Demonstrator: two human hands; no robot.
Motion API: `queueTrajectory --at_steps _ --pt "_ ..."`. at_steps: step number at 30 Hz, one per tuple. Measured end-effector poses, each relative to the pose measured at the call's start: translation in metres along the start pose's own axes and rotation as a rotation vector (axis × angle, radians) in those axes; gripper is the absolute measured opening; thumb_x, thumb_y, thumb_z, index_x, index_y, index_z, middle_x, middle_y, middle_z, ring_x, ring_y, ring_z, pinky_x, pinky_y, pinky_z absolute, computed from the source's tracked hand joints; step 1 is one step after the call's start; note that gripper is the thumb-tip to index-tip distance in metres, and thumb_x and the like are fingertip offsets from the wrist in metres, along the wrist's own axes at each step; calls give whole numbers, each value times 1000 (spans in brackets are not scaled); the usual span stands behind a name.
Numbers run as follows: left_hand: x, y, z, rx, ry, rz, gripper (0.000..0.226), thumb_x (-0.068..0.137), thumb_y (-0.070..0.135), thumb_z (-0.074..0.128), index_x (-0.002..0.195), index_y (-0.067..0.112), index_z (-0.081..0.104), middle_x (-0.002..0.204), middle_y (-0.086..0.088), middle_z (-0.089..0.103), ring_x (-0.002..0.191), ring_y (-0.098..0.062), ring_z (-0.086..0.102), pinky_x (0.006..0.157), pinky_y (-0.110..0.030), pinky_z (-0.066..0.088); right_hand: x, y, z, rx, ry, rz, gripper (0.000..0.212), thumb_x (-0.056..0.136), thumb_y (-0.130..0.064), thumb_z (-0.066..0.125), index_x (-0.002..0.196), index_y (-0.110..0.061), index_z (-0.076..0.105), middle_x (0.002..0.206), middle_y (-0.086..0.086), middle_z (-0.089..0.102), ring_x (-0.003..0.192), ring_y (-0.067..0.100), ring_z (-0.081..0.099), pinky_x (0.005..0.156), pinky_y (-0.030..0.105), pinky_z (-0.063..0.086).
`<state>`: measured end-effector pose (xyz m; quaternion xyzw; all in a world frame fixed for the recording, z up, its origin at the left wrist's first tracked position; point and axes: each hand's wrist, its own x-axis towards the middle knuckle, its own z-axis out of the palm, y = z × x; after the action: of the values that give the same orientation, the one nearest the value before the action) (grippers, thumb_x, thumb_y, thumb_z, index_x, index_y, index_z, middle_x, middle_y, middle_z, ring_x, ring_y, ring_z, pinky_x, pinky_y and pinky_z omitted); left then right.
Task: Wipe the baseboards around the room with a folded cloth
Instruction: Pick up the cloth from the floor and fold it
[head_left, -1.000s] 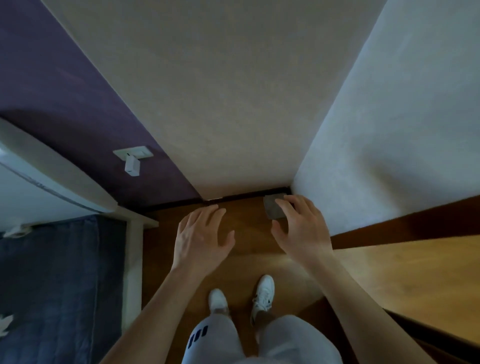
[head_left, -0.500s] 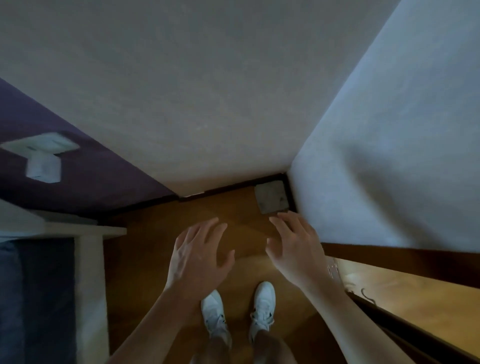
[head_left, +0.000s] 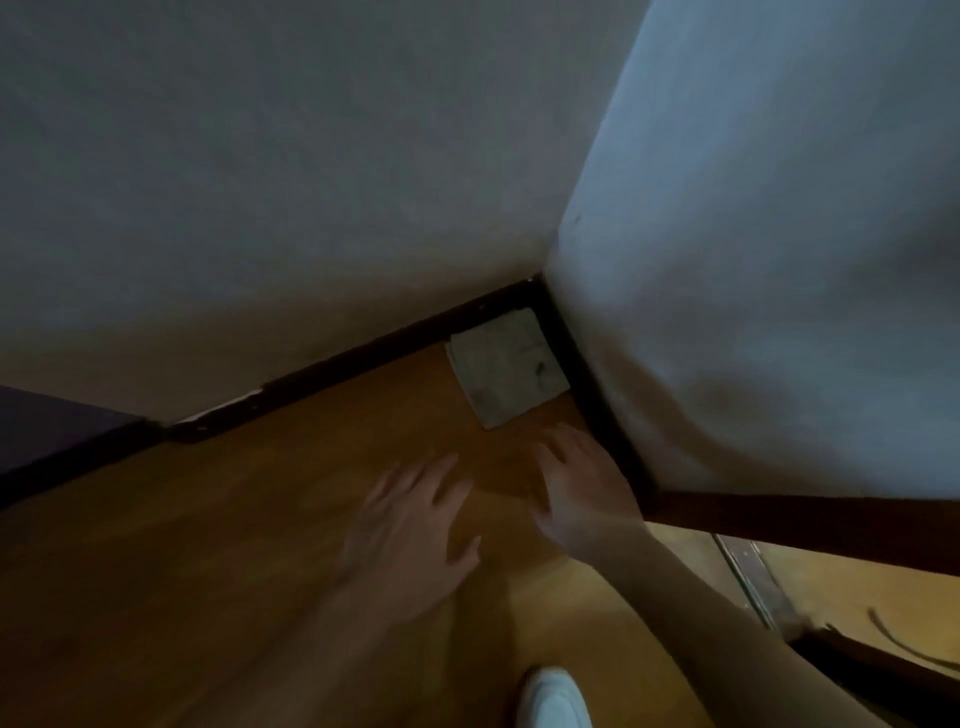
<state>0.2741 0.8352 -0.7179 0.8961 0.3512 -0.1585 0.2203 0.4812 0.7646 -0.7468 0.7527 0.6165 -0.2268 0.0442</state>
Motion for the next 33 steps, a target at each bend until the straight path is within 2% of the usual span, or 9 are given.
queueTrajectory --at_steps 2,5,7,10,14,18,23,28,33 --pt "31 -12 34 4 -28 14 78 85 67 21 153 33 38 164 2 30 149 -22 29 121 -41 18 26 13 38 -28 -23 -7 56 89 -39 65 138 -16 50 147 8 44 141 27 36 118 42 30" --pt "75 -28 74 -1 -28 1 87 80 71 7 158 36 19 167 6 14 151 -22 19 120 -43 21 66 35 86 -21 84 -45 43 81 -29 65 120 -11 63 131 13 56 122 32 54 101 42 46" --pt "104 -39 90 29 -2 30 80 87 71 16 158 35 16 166 6 12 150 -20 17 119 -40 17 92 47 107 -41 160 -58 42 85 -27 58 123 -10 61 133 14 55 122 32 53 100 41 46" --pt "133 -52 103 87 20 115 74 96 63 38 159 33 14 166 4 9 151 -21 13 121 -39 12 122 62 129 -67 285 -64 48 92 -29 49 134 -8 56 144 16 50 134 33 46 112 43 38" --pt "157 -80 123 158 63 174 80 95 63 37 161 30 9 168 1 4 153 -23 9 126 -41 5 147 74 156 -78 317 -67 55 99 -38 37 145 -9 48 151 15 44 141 32 39 117 45 32" --pt "167 -98 136 125 112 202 80 95 60 41 162 27 13 169 0 7 154 -21 11 123 -34 -1 139 62 167 -88 344 -35 55 98 -41 37 145 -14 48 145 12 50 132 33 48 112 49 36" --pt "149 -115 151 156 198 243 68 85 54 46 141 18 53 153 -8 46 137 -25 47 114 -40 24 105 29 177 -126 291 -168 48 97 -39 49 141 -19 52 136 8 54 117 33 51 110 51 35" --pt "126 -131 172 168 223 341 61 88 48 48 138 14 58 148 -8 51 136 -26 48 118 -39 26 79 3 189 -64 224 -218 58 88 -41 56 142 -20 51 139 6 52 123 33 49 102 45 46" --pt "116 -140 181 130 283 319 46 91 39 52 129 16 64 141 -5 58 131 -25 55 104 -43 49 68 -1 192 7 209 -267 65 82 -41 60 143 -22 46 140 2 49 126 25 48 100 39 50"
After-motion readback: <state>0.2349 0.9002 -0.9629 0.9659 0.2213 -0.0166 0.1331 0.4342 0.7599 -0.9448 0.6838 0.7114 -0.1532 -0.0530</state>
